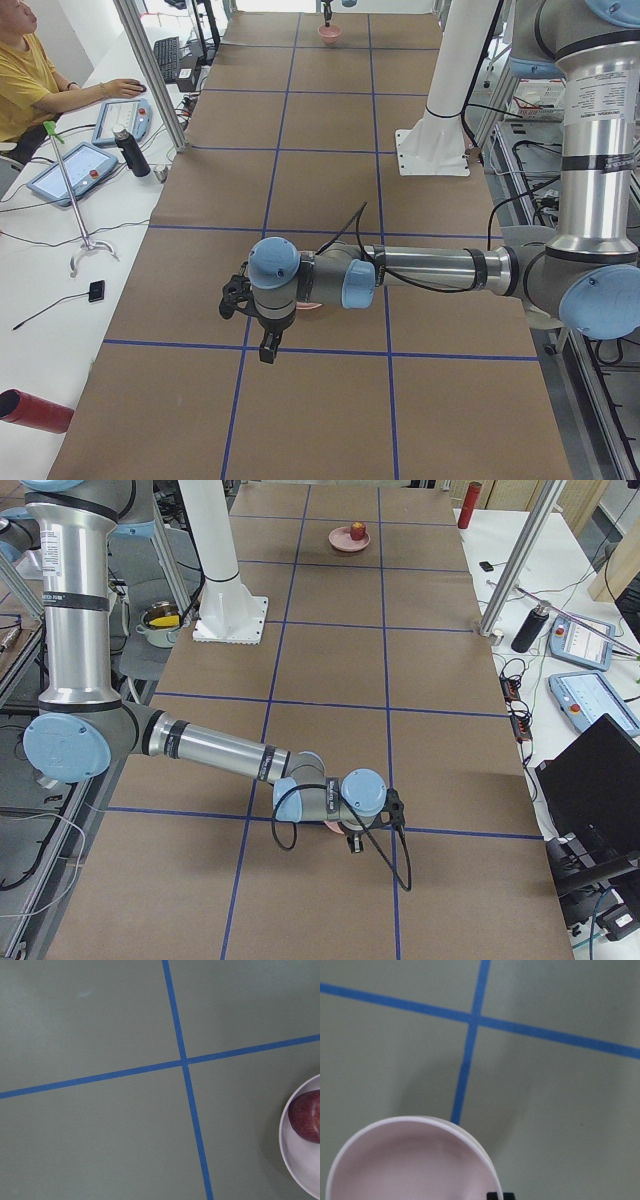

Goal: Move apple from plate to bowl
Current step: 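Carry the pink bowl with the right gripper toward the table center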

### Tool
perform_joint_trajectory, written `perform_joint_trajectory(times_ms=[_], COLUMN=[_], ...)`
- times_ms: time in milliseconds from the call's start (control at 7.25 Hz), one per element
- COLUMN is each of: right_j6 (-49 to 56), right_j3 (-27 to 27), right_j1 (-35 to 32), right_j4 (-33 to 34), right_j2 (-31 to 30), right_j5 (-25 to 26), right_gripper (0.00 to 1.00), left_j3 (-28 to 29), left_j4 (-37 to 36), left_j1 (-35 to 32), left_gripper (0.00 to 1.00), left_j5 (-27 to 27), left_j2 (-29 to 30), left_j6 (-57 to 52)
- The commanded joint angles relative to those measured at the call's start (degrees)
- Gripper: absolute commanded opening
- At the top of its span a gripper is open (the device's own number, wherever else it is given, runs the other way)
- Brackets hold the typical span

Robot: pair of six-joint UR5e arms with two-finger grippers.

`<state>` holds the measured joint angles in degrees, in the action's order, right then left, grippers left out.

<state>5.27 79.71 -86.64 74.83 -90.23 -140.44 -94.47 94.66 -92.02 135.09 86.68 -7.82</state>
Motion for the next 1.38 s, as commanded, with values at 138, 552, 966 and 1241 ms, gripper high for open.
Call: perform_joint_trajectory(times_ms=[138,552,966,1241], right_j6=[-23.6,-56.7,-81.8,-93.6], right_j3=[11.2,17.6,18.2,16.4], right_j1=[7.3,24.0,42.8,52.5], right_j4=[2.0,2.0,2.3,2.6], right_j2=[6.8,19.0,30.1,36.0], right_j5=[-5.2,2.8,17.2,25.8], right_gripper=[0.00,0.00,0.00,0.00], left_j3=[0.1,0.1,0.1,0.1], left_j4=[0.0,-0.1,-0.1,-0.1], left_j1=[0.0,0.1,0.5,0.5], left_gripper=[0.98,0.98,0.98,0.98], left_j5=[0.0,0.0,0.0,0.0], left_j2=[0.0,0.0,-0.1,-0.1], left_j6=[0.0,0.0,0.1,0.1])
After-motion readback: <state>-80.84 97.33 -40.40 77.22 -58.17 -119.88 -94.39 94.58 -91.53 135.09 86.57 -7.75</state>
